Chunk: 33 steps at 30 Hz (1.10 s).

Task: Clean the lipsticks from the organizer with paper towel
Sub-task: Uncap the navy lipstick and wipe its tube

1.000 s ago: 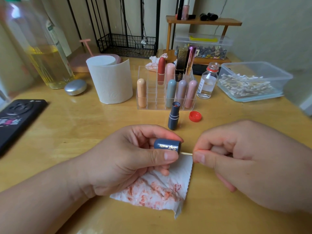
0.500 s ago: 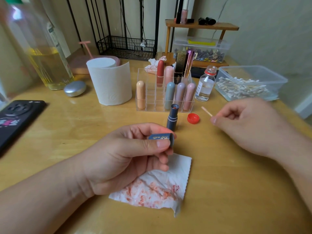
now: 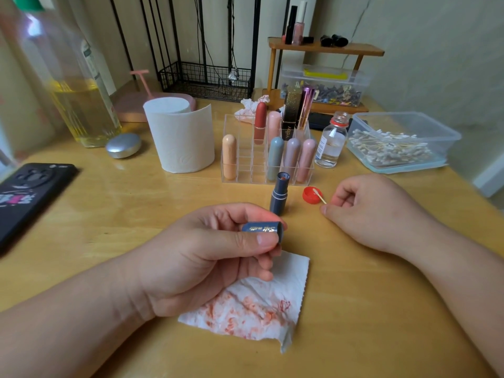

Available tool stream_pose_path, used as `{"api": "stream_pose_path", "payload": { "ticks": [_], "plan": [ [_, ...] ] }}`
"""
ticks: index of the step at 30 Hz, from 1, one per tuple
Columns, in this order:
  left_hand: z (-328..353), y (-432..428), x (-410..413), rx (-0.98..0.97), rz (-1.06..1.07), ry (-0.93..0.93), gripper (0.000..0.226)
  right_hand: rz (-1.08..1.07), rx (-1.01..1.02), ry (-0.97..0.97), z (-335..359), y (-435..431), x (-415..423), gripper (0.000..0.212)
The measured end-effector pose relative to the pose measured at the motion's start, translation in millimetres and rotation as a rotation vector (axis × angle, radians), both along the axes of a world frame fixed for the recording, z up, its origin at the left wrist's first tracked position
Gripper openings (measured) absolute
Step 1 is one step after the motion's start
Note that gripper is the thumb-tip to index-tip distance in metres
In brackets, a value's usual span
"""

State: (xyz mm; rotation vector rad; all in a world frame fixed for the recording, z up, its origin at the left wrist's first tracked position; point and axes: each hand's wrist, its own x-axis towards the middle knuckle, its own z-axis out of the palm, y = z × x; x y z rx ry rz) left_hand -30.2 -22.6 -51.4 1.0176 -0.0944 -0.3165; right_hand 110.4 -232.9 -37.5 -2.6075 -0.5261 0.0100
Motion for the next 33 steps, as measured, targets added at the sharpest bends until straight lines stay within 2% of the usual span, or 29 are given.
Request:
{"api": "stream_pose_path", "payload": {
  "ticks": [10, 14, 17, 19, 22, 25, 27, 29, 31, 33],
  "plan": [
    [1, 1, -1, -0.013, -0.007, 0.003, 0.032, -0.009, 0.018, 0.020, 5, 0, -2, 0.028],
    [1, 3, 0, -0.030, 0.003, 0.016, 0.034, 0.027, 0.146, -0.059, 14, 0, -15, 0.031],
    [1, 4, 1, -0.064, 0.026, 0.045, 0.035, 0.213, 0.238, 0.112, 21, 7, -51, 0.023],
    [1, 5, 2, -0.087, 0.033, 0.062, 0.035, 0.319, 0.184, 0.233, 17, 13, -72, 0.024],
    [1, 4, 2, -0.100, 0.037, 0.059, 0.034, 0.399, 0.055, 0.183, 4, 19, -82, 0.030],
    [4, 8, 3, -0.112, 0.095, 0.019, 0.034, 0.388, 0.038, 0.220, 2, 22, -82, 0.013],
    [9, 17, 3, -0.058, 0.198, -0.051, 0.036, 0.396, 0.144, 0.367, 12, 18, -78, 0.007],
    [14, 26, 2, 0.075, 0.299, -0.149, 0.040, 0.386, 0.309, 0.533, 23, 12, -72, 0.009],
    [16, 29, 0, 0.192, 0.318, -0.215, 0.040, 0.328, 0.498, 0.692, 31, 5, -67, 0.006],
    [16, 27, -3, 0.275, 0.252, -0.242, 0.032, 0.293, 0.632, 0.814, 33, 0, -62, 0.022]
  ]
}}
